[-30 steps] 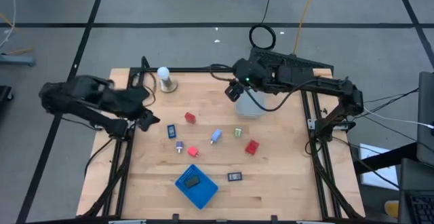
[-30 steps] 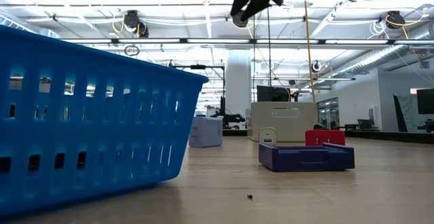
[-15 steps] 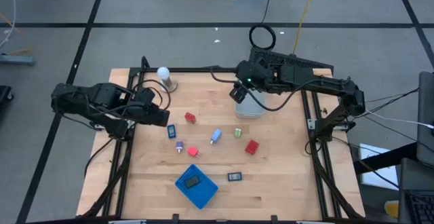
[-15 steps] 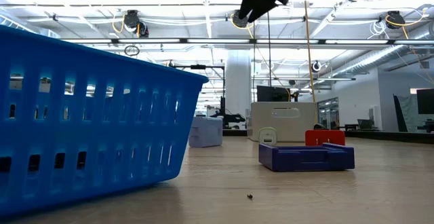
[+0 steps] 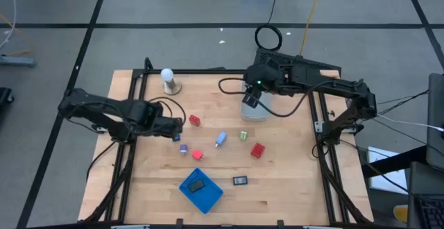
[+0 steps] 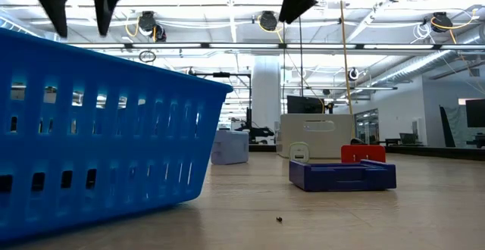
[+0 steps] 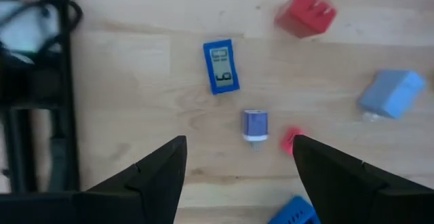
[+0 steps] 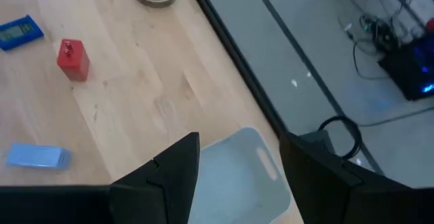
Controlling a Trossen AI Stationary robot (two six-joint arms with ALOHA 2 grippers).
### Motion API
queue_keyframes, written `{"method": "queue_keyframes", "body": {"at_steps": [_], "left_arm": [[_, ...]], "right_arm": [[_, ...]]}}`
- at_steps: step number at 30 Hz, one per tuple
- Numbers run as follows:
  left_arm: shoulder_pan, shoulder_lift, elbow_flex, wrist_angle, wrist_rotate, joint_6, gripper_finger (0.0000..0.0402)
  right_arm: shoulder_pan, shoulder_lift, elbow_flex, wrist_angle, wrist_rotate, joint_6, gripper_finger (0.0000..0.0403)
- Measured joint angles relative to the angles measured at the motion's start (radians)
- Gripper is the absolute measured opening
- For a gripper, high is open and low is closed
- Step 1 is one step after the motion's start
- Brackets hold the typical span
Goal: Pick & Place Office items
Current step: Put the top blue digital timer into the blue bin
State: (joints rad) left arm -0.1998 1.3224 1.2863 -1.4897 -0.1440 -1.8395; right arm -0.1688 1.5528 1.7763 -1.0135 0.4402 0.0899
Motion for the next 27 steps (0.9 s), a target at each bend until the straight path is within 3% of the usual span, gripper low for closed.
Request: {"method": "queue_keyframes", "body": {"at_steps": [7, 12, 21, 27], "left_arm": [[0.051, -0.057, -0.189, 0.227, 0.022, -0.001, 0.0274], [0.117, -0.079, -0.292, 0.317, 0.049, 0.040, 0.0274], [0.197, -0.080, -0.492, 0.552, 0.116, 0.108, 0.0273], [0.225, -0.080, -0.547, 0.580, 0.129, 0.131, 0.0273]], "right_arm": [[-0.003, -0.086, 0.000, 0.030, -0.004, -0.060, 0.0197], [-0.021, -0.142, 0.000, 0.061, -0.081, -0.050, 0.0197], [-0.021, -0.177, 0.000, 0.059, -0.078, -0.050, 0.0196], [-0.021, -0.177, 0.000, 0.059, -0.078, -0.050, 0.0196]]}}
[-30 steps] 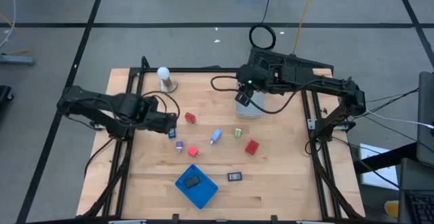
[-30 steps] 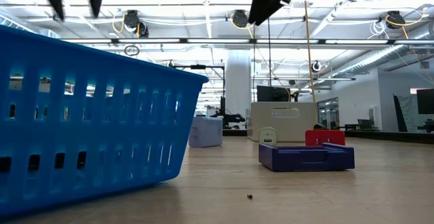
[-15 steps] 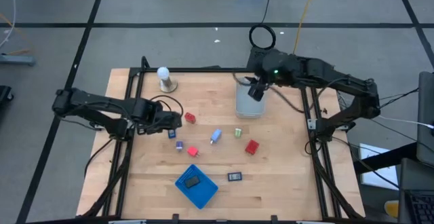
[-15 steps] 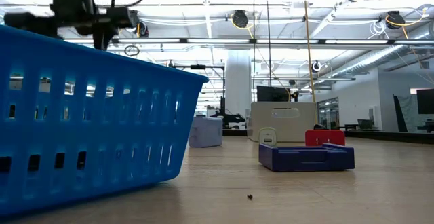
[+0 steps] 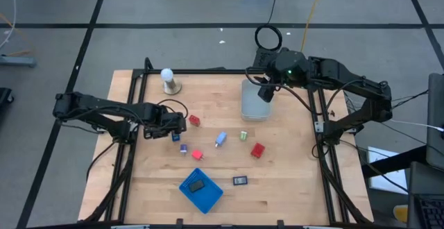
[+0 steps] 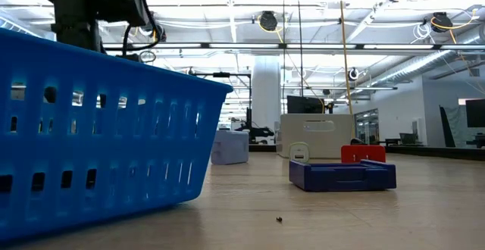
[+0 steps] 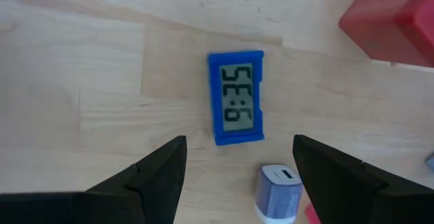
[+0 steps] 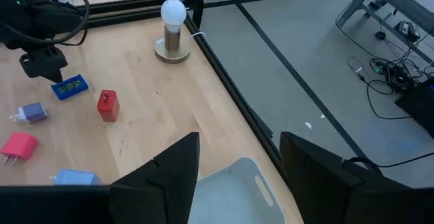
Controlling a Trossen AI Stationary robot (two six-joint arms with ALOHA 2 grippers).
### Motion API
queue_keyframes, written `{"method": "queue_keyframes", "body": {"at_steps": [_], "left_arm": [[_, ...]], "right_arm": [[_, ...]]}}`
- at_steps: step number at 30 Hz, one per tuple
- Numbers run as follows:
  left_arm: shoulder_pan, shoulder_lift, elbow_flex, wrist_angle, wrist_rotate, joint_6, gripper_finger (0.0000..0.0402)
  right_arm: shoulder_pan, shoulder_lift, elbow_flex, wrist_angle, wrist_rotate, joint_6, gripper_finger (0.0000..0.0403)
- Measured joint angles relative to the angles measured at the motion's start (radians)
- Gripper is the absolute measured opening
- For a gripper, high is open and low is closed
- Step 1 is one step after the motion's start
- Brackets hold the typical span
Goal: Pick & Place Office items
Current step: Put the top blue digital timer into the blue bin
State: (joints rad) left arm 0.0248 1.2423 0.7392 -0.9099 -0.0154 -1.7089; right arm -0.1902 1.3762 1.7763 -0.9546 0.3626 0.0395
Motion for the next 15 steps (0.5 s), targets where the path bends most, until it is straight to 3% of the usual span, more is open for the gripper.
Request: {"method": "queue_keyframes", "body": {"at_steps": [15], "left_arm": [[0.075, 0.003, -0.012, -0.005, -0.036, 0.089, 0.0273]], "right_arm": [[0.000, 0.000, 0.000, 0.000, 0.001, 0.000, 0.0196]]}}
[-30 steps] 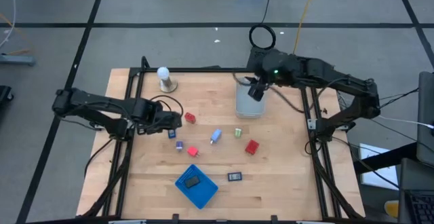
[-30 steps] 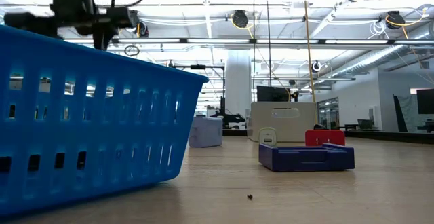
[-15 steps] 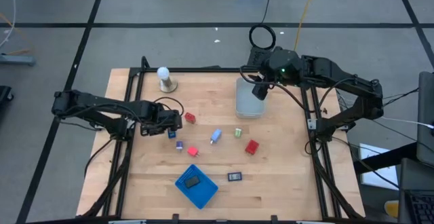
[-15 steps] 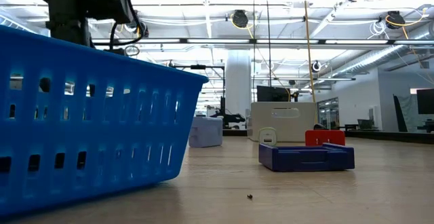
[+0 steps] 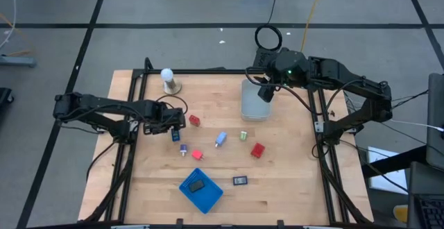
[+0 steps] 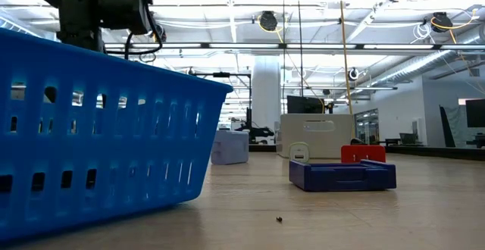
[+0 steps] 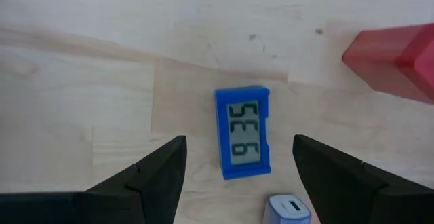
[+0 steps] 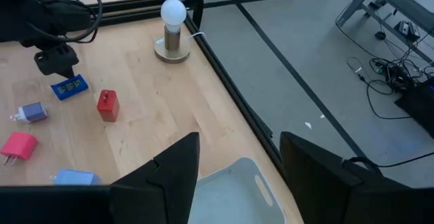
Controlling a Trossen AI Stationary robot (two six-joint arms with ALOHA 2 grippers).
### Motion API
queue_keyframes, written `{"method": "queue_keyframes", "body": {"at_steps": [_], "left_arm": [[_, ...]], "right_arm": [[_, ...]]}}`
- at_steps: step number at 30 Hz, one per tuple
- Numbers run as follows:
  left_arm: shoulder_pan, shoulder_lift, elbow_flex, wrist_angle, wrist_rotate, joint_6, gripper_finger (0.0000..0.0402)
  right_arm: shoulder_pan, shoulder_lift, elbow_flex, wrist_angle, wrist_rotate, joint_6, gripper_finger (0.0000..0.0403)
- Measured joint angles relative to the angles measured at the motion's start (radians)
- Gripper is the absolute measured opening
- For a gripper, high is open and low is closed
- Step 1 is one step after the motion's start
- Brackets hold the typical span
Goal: Pick & Place Office items
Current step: Put the top blue digital timer into the blue bin
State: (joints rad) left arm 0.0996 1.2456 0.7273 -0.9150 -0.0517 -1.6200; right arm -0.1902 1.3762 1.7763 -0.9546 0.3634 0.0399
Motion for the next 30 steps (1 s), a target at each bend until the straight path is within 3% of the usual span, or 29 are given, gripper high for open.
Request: {"method": "queue_keyframes", "body": {"at_steps": [30], "left_arm": [[0.023, 0.225, 0.000, 0.113, 0.104, 0.060, 0.0273]], "right_arm": [[0.000, 0.000, 0.000, 0.000, -0.001, 0.000, 0.0196]]}}
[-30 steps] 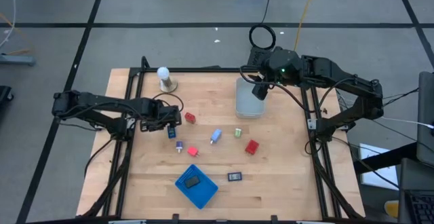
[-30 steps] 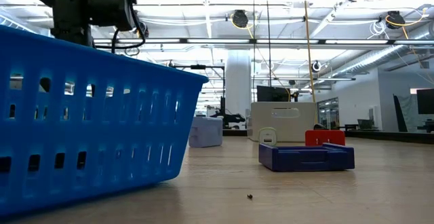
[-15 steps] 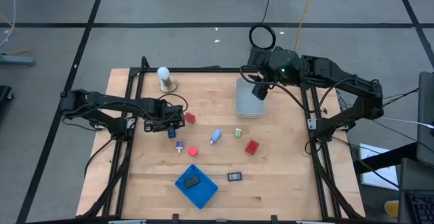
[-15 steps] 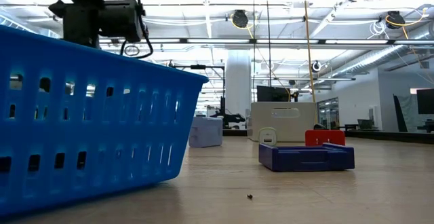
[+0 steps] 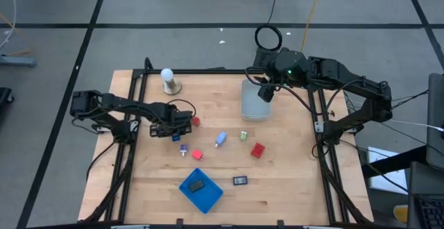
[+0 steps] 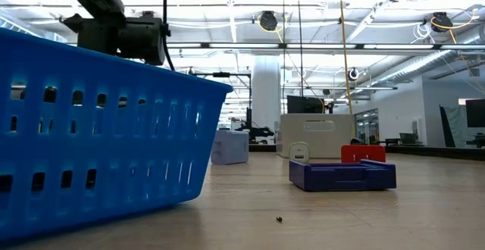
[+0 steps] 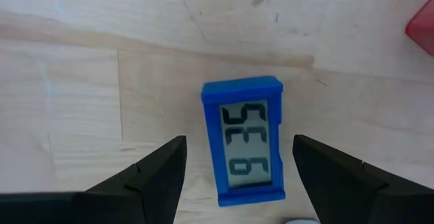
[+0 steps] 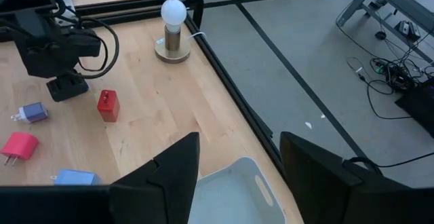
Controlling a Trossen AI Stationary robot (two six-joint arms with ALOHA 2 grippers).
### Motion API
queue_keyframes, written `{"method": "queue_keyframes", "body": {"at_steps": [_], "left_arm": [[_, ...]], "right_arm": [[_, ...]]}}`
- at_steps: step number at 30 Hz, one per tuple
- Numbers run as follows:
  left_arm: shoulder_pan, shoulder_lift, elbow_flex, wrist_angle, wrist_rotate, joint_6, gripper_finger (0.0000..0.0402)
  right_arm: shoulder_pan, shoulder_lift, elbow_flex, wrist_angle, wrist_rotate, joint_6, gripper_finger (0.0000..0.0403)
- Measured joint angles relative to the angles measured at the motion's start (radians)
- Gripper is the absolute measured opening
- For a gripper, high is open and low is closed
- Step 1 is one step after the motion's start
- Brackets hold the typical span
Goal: Pick & Place Office items
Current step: Put the top blue digital timer into the blue bin
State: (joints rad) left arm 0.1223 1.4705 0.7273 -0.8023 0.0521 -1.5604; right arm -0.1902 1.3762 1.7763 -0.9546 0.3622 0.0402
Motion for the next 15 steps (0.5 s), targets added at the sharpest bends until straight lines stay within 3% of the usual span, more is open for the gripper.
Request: {"method": "queue_keyframes", "body": {"at_steps": [15], "left_arm": [[0.000, 0.002, 0.000, -0.003, -0.061, 0.003, 0.0273]], "right_arm": [[0.000, 0.000, 0.000, 0.000, -0.001, 0.000, 0.0196]]}}
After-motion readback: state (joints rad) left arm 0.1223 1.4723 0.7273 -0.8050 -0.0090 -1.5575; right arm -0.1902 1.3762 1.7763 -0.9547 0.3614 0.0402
